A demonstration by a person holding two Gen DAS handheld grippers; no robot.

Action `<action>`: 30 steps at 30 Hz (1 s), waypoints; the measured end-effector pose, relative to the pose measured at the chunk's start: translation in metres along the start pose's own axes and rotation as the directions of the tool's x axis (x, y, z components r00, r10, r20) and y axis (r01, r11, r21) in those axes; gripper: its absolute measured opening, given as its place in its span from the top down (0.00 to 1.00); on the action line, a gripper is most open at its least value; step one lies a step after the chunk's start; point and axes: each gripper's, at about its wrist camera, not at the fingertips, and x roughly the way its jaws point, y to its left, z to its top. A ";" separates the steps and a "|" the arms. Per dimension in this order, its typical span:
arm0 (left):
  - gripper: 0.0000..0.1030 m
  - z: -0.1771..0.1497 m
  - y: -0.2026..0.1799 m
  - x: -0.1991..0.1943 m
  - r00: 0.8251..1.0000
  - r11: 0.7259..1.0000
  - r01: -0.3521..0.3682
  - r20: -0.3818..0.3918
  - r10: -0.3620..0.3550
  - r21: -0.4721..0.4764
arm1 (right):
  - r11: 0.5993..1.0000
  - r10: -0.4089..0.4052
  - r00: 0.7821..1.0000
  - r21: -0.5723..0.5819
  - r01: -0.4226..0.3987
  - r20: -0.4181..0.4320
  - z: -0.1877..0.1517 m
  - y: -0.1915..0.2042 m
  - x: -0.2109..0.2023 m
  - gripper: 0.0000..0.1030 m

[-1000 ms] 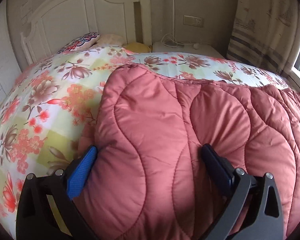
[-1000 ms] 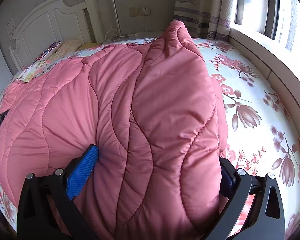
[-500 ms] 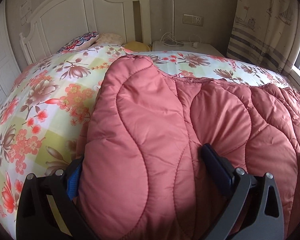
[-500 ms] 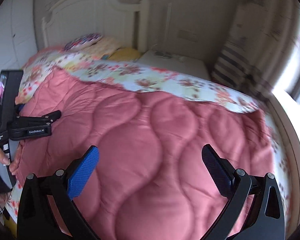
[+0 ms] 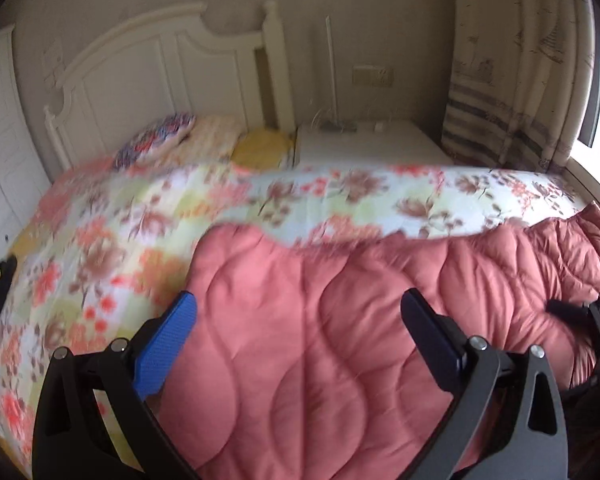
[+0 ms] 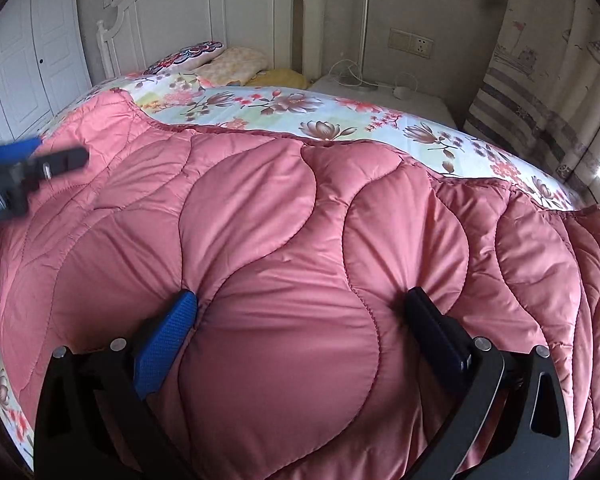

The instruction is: Fold large clothes

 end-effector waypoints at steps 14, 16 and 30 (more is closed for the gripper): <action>0.02 -0.021 -0.036 0.077 0.987 0.997 0.011 -0.158 0.002 0.082 | 1.000 -0.024 0.998 0.006 0.024 -0.051 0.009 0.001 -0.006 0.04; 0.02 -0.022 -0.036 0.077 0.987 0.997 0.016 -0.160 -0.004 0.076 | 0.999 -0.045 0.999 0.000 0.045 -0.019 0.019 0.000 -0.018 0.04; 0.02 -0.020 -0.032 0.082 0.983 0.998 0.049 -0.178 -0.039 0.049 | 0.991 -0.123 0.989 -0.060 0.118 -0.086 0.043 -0.056 0.019 0.05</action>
